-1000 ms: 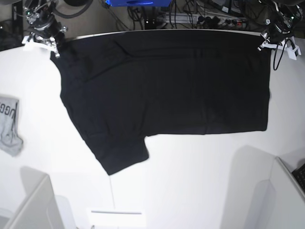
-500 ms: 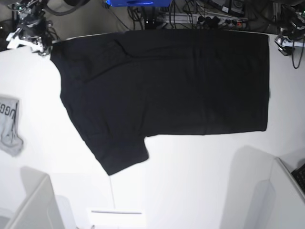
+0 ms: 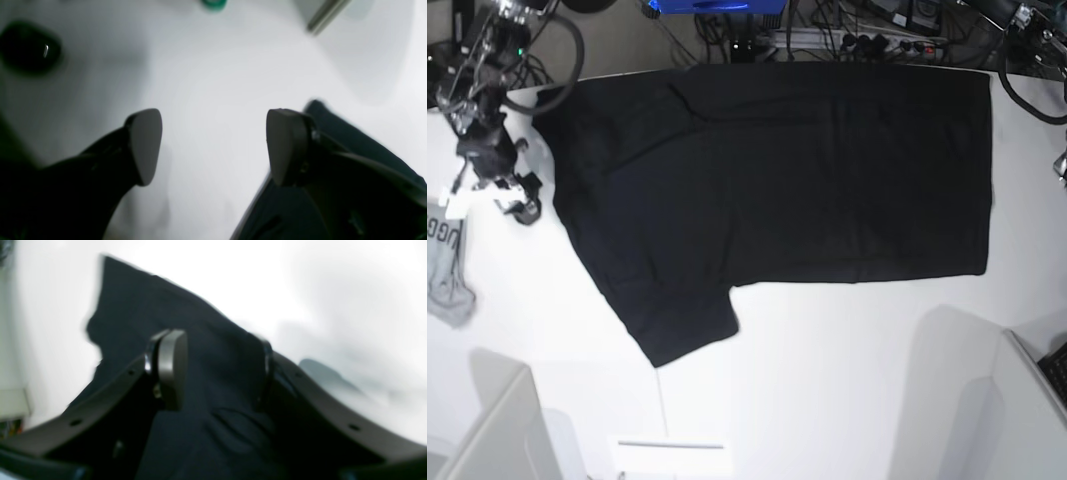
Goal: Fold the T-shirt properly
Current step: 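Move both grippers down to the hem corners of the shirt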
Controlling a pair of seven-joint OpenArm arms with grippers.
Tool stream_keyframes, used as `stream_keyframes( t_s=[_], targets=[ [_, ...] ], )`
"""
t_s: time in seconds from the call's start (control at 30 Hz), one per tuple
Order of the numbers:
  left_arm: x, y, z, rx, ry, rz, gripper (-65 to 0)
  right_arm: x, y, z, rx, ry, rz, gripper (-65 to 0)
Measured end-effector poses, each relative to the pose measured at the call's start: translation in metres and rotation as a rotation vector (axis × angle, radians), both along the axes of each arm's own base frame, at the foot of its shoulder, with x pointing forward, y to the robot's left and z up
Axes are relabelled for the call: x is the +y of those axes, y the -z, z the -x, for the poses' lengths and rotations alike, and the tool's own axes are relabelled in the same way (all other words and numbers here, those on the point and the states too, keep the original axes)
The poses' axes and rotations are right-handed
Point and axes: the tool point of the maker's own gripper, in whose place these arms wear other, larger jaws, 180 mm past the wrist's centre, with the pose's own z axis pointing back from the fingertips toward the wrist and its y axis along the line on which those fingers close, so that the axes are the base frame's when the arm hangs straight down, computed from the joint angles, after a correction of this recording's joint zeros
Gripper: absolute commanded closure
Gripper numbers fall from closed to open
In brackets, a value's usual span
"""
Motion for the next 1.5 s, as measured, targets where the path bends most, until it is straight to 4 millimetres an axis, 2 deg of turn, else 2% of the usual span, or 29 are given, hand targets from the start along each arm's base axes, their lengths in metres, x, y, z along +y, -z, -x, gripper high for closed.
stream_keyframes(
  t_s=[0.1,0.23,0.33,0.43,0.57,0.73,0.8,1.0,1.17,1.33,1.5],
  targets=[
    [-0.011,-0.007,-0.028,-0.004,0.098,-0.032,-46.9,0.001,0.001,-0.021,0.001,-0.032,0.019,-27.0],
    [-0.019,-0.016,-0.055,-0.055,0.174,-0.088,-46.9,0.017,0.000,-0.049,-0.010,-0.096,0.002,-27.0],
    [-0.019,-0.002,-0.067,-0.037,0.191,-0.073,-46.9,0.020,0.004,-0.073,0.006,-0.122,0.012,-27.2],
    [-0.015,0.000,-0.083,-0.050,0.210,-0.073,-46.9,0.019,0.003,-0.097,0.020,-0.151,0.089,-27.3],
    [-0.009,0.009,-0.103,-0.018,0.228,-0.050,-46.9,0.033,0.008,-0.121,0.059,-0.216,0.171,-27.8],
    [-0.015,0.020,-0.128,0.036,0.281,-0.034,-46.9,0.053,0.012,-0.158,0.032,-0.331,0.242,-35.1],
    [-0.020,0.015,-0.143,0.035,0.319,-0.049,-46.9,0.055,0.020,-0.169,0.054,-0.371,0.263,-36.0],
    [-0.008,0.018,-0.159,0.129,0.332,-0.254,-48.2,0.064,0.051,-0.181,0.113,-0.455,0.310,-36.0],
    [-0.019,0.047,-0.167,0.179,0.365,-0.224,-48.4,0.061,0.067,-0.191,0.133,-0.472,0.347,-36.2],
    [-0.015,0.063,-0.165,0.211,0.347,-0.184,-48.4,0.061,0.075,-0.197,0.172,-0.497,0.385,-42.6],
    [-0.019,0.065,-0.166,0.207,0.350,-0.174,-48.4,0.078,0.072,-0.204,0.167,-0.531,0.394,-43.1]
  ],
)
